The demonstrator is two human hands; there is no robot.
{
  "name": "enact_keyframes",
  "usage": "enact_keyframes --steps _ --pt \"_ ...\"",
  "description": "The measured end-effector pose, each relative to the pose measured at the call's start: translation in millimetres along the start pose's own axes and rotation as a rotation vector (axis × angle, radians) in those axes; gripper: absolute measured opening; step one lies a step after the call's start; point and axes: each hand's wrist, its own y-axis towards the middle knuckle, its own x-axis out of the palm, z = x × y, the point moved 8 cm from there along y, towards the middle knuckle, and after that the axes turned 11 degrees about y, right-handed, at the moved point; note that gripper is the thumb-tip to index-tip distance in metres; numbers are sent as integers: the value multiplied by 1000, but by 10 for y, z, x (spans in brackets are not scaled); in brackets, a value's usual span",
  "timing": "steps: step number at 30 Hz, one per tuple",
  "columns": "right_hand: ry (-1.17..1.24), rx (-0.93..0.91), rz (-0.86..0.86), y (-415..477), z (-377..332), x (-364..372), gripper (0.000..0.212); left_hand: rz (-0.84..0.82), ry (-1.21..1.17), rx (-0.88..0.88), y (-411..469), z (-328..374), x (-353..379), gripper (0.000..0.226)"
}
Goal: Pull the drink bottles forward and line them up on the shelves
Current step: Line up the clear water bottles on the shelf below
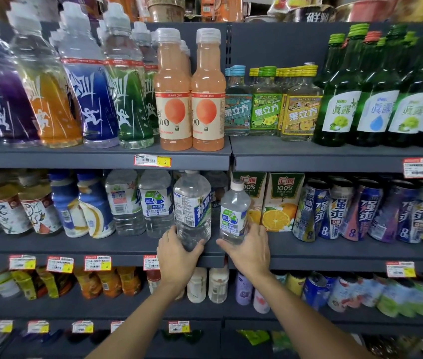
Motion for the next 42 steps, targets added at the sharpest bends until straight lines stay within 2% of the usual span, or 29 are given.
enact_keyframes --steps 5,8,14,19,22,24,26,30,33,35,37,39,42 --pt "-70 -61 -110 -80 -8 104 68 -14 -127 51 -4 4 -3 70" --pt "-80 -81 -75 -78 -28 82 72 -10 -144 40 15 -47 29 69" --pt "-275 29 41 -108 -104 126 95 -18 -147 35 64 -104 84 74" --pt "-256 -56 23 -128 -88 165 79 15 -55 22 57 -103 83 77" --pt "-255 -59 18 -108 -95 165 82 39 171 -115 -66 12 53 86" --pt "-254 -58 8 -90 -96 173 85 45 222 -199 -182 125 32 91" --pt "-246 -63 2 -78 -79 179 86 68 200 -188 -273 185 22 87" --pt "-230 -77 -15 -58 -42 180 86 101 49 -40 -340 106 -27 64" --pt "-241 -81 -28 -57 -37 182 85 -10 -150 3 -177 -2 -30 59" --pt "-254 -85 -37 -53 -31 184 81 -175 -257 -18 -39 -64 42 71" --pt "-256 -91 -52 -47 -27 185 76 -284 -270 -14 31 -79 101 93" --pt "-244 -102 -66 -41 -32 185 71 -283 -224 -1 59 -69 89 100" --pt "-229 -105 -71 -36 -29 175 68 -163 -127 15 54 -18 39 77"
